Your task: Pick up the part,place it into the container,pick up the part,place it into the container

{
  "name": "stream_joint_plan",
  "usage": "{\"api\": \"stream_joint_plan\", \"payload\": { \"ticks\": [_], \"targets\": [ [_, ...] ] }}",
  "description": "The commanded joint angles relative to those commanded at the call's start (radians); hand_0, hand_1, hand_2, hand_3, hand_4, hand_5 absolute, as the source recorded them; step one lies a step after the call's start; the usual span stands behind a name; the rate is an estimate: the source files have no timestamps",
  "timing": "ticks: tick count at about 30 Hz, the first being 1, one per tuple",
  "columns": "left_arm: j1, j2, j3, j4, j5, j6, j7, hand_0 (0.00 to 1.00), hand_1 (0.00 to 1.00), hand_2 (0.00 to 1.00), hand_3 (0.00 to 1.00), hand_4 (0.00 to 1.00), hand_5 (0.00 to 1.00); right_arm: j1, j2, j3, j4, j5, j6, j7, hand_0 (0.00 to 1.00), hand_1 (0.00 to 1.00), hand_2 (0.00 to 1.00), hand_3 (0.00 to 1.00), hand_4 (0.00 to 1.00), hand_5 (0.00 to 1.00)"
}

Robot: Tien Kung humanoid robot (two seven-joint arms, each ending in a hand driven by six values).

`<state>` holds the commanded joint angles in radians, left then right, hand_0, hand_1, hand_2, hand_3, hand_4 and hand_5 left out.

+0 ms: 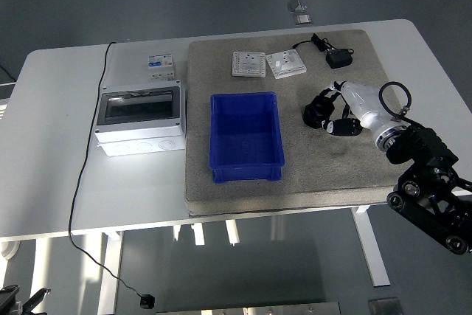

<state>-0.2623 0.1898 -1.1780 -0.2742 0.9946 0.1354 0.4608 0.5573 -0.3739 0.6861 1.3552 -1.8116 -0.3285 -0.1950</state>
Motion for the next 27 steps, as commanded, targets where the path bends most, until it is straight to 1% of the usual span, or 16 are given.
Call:
{"api": "stream_joint_plan", "payload": {
  "ticks": [2, 4, 6, 7, 9, 12, 13, 15, 18, 19, 24, 25, 27],
  "targets": [
    [-0.001, 0.000, -0.002, 0.000, 0.003, -0.001, 0.001, 0.670, 0.677, 0.694, 0.769, 0.788, 0.785, 0.024, 0.005, -0.026, 0.008, 0.026, -0.010, 0.028, 0.443, 0.304, 0.397, 0.575, 0.380, 0.002],
    [-0.003, 0.000, -0.005, -0.001, 0.009, -0.002, 0.002, 0.670, 0.677, 0.694, 0.769, 0.788, 0.785, 0.068, 0.016, -0.074, 0.013, 0.071, 0.004, 0.072, 0.443, 0.304, 0.397, 0.575, 0.380, 0.002],
    [-0.005, 0.001, -0.007, -0.001, 0.012, -0.002, 0.003, 0.670, 0.677, 0.694, 0.769, 0.788, 0.785, 0.107, 0.027, -0.118, 0.005, 0.107, 0.038, 0.095, 0.443, 0.304, 0.397, 0.575, 0.380, 0.002],
    [-0.006, 0.001, -0.007, -0.001, 0.013, -0.002, 0.003, 0.670, 0.678, 0.693, 0.769, 0.789, 0.785, 0.129, 0.032, -0.142, -0.001, 0.125, 0.059, 0.099, 0.524, 0.341, 0.423, 0.603, 0.378, 0.002],
    [-0.007, 0.002, -0.005, -0.001, 0.011, -0.002, 0.002, 0.670, 0.678, 0.693, 0.769, 0.789, 0.785, 0.169, 0.046, -0.187, -0.021, 0.135, 0.098, 0.090, 0.524, 0.341, 0.423, 0.603, 0.378, 0.002],
    [-0.008, 0.004, -0.003, -0.001, 0.009, -0.001, 0.001, 0.670, 0.678, 0.693, 0.769, 0.789, 0.785, 0.221, 0.067, -0.251, -0.055, 0.122, 0.158, 0.059, 0.524, 0.341, 0.423, 0.603, 0.378, 0.002],
    [-0.008, 0.004, -0.002, -0.001, 0.008, -0.001, 0.001, 0.669, 0.678, 0.691, 0.769, 0.789, 0.785, 0.233, 0.073, -0.272, -0.064, 0.115, 0.177, 0.048, 0.640, 0.462, 0.525, 0.648, 0.374, 0.002],
    [-0.008, 0.005, 0.000, -0.002, 0.006, 0.000, 0.001, 0.669, 0.678, 0.691, 0.769, 0.789, 0.785, 0.247, 0.079, -0.298, -0.073, 0.105, 0.199, 0.034, 0.640, 0.462, 0.525, 0.648, 0.374, 0.002],
    [-0.007, 0.005, 0.003, -0.002, 0.002, 0.001, 0.001, 0.669, 0.678, 0.691, 0.769, 0.789, 0.785, 0.258, 0.082, -0.315, -0.081, 0.097, 0.215, 0.021, 0.640, 0.462, 0.525, 0.648, 0.374, 0.002],
    [-0.007, 0.006, 0.003, -0.002, 0.002, 0.001, 0.001, 0.669, 0.677, 0.692, 0.769, 0.789, 0.785, 0.260, 0.083, -0.319, -0.082, 0.097, 0.219, 0.018, 0.856, 0.760, 0.725, 0.685, 0.396, 0.027],
    [-0.006, 0.006, 0.005, -0.003, 0.000, 0.003, 0.002, 0.669, 0.677, 0.692, 0.769, 0.789, 0.785, 0.267, 0.084, -0.336, -0.092, 0.130, 0.238, 0.013, 0.856, 0.760, 0.725, 0.685, 0.396, 0.027],
    [-0.006, 0.007, 0.004, -0.003, 0.001, 0.003, 0.002, 0.669, 0.677, 0.692, 0.770, 0.789, 0.786, 0.268, 0.084, -0.337, -0.094, 0.135, 0.241, 0.013, 0.904, 0.796, 0.794, 0.732, 0.329, 0.165],
    [-0.006, 0.007, 0.003, -0.003, 0.004, 0.002, 0.004, 0.669, 0.677, 0.692, 0.770, 0.789, 0.786, 0.268, 0.083, -0.338, -0.097, 0.143, 0.246, 0.013, 0.904, 0.796, 0.794, 0.732, 0.329, 0.165]
  ]
}}
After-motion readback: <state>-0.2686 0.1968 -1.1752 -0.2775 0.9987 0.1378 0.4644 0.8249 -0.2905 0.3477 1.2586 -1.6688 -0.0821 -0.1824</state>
